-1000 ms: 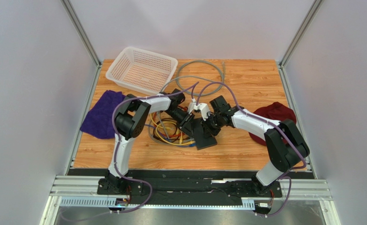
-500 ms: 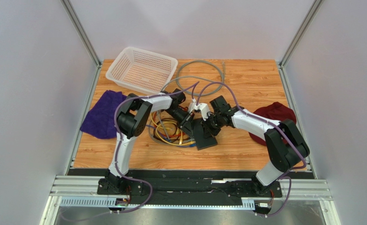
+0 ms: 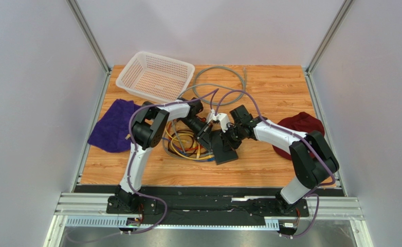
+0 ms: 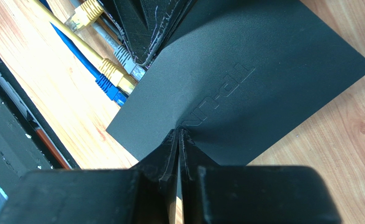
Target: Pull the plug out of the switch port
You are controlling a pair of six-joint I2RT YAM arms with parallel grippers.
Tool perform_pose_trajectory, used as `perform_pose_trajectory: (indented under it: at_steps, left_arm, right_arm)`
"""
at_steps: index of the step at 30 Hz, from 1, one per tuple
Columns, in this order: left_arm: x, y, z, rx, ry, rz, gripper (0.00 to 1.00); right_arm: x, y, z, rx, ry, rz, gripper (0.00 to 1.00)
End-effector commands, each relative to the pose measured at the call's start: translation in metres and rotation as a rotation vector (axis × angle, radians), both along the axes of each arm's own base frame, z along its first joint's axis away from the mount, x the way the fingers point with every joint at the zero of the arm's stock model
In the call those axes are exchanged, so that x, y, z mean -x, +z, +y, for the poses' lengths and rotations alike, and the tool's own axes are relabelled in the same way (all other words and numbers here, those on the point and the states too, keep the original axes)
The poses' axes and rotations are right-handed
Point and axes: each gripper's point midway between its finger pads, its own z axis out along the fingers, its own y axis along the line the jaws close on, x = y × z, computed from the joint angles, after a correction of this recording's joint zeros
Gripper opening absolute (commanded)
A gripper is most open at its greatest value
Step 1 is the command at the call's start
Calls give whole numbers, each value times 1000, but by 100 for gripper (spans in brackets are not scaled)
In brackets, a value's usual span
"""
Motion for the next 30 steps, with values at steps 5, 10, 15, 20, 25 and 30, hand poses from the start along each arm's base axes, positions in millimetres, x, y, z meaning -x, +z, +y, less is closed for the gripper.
perform_pose_trajectory:
  at_steps: [5,10,15,20,25,30]
  left_arm:
    - [-5,-16,13,-71,-37,-48,0]
    - [-25,-12,12,-89,-47,-113,0]
    - [-17,-17,18,-101,-61,-95,0]
    - [3,-8,29,-104,-69,-30,0]
    - [4,-6,49,-154,-99,-43,0]
    - [-16,-8,60,-200,-83,-115,0]
  right_arm:
    - [-3,-7,-1,5,-10,1,8]
    - [-3,-8,-1,5,-4,-2,7]
    - [-3,-8,-3,11,-11,-12,7]
    - [-4,-8,-4,17,-14,-17,7]
    - [-7,-7,-3,17,-9,-22,7]
    - [-9,-5,0,8,-6,-26,6]
